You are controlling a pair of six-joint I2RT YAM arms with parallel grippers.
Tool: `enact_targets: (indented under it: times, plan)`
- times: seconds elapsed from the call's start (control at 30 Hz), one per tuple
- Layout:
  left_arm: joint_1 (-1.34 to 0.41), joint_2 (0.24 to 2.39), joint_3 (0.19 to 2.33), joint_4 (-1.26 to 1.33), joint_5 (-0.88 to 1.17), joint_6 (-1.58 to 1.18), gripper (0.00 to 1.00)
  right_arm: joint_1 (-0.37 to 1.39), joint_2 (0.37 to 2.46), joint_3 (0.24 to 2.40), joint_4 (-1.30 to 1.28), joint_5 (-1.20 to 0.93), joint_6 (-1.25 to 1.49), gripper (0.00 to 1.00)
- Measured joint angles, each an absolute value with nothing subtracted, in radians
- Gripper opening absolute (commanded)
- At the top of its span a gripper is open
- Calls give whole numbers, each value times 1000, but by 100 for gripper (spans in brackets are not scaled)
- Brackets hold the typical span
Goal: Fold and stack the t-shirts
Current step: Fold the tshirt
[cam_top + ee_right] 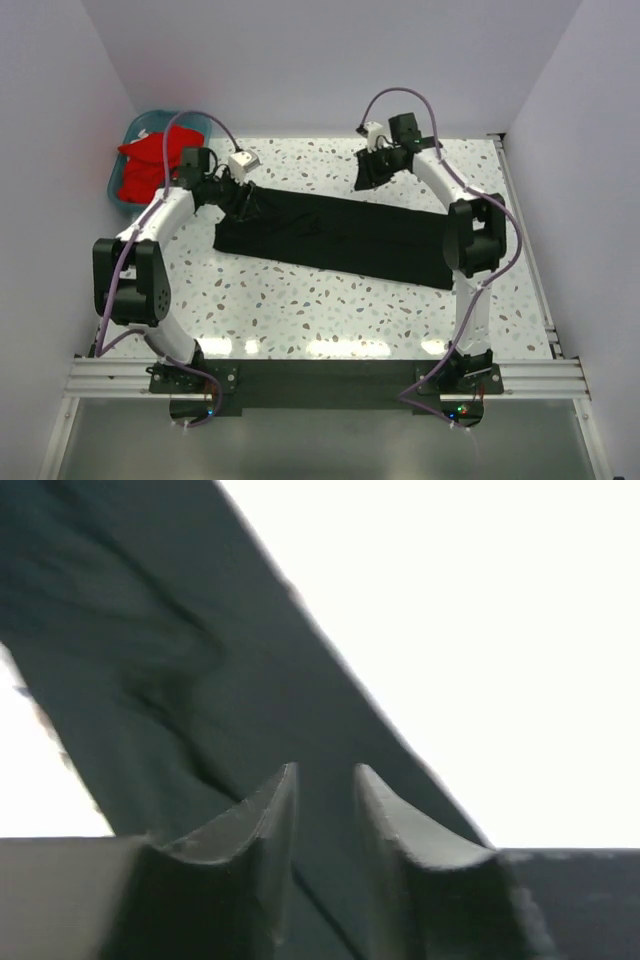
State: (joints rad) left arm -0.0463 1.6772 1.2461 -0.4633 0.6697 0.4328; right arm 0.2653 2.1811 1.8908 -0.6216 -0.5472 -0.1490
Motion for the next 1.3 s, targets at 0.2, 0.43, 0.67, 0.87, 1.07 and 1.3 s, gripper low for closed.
enact_targets:
  times: [0.2,0.43,0.67,0.87,1.07,1.3]
  plan:
    - [-179,1693,1173,-451,488,258,38,163,2166,1864,-828,-327,-379,20]
    - [-243,1843,1188,-453,338,101,30,129,2165,1687,-880,-106,-542,8]
    - [-237,1950,1292,-463,241,54,29,148,2073,1528,-799,-15,-619,5]
    - [-238,2156,1602,-509,202,142,32,234,1857,1219,-757,-22,-654,6]
    - [-235,2550,2268,-575,209,260,60,570,1618,1021,-824,-211,-597,11]
    - [-230,2276,1893,-427,314,274,73,562,1580,1165,-799,-313,-547,12]
